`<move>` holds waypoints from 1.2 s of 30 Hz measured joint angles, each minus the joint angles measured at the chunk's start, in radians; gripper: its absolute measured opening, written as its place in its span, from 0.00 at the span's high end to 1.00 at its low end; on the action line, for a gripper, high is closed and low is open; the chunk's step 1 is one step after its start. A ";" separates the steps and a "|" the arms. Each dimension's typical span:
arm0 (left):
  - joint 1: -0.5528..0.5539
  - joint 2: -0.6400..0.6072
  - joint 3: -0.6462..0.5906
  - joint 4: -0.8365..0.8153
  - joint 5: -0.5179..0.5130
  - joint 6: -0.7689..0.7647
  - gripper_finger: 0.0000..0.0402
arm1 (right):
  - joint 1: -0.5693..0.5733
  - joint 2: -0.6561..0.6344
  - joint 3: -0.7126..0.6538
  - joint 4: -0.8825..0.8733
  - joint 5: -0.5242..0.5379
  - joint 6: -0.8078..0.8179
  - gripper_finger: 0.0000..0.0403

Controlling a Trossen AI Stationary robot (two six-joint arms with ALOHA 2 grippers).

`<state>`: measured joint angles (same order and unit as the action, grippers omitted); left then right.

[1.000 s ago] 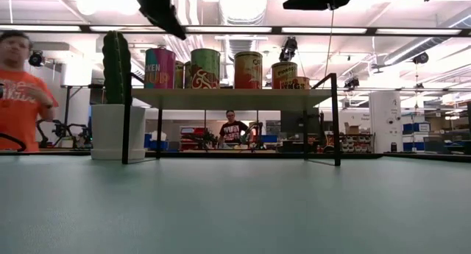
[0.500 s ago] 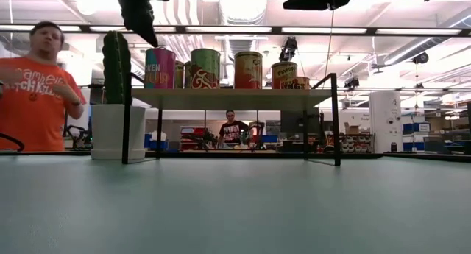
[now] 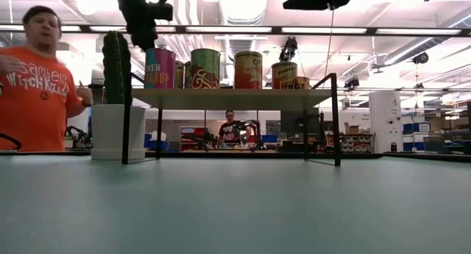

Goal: Pick and place cans onto a shelf
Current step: Adjust the canned goods on the shelf

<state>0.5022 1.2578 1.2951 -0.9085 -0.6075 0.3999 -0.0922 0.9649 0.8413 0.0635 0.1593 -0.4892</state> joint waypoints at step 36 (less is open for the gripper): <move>-0.002 0.012 0.000 0.013 0.024 -0.022 1.00 | 0.000 0.000 0.000 -0.004 0.000 0.002 0.98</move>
<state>0.5007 1.2697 1.2953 -0.8951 -0.5838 0.3779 -0.0923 0.9649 0.8413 0.0597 0.1594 -0.4877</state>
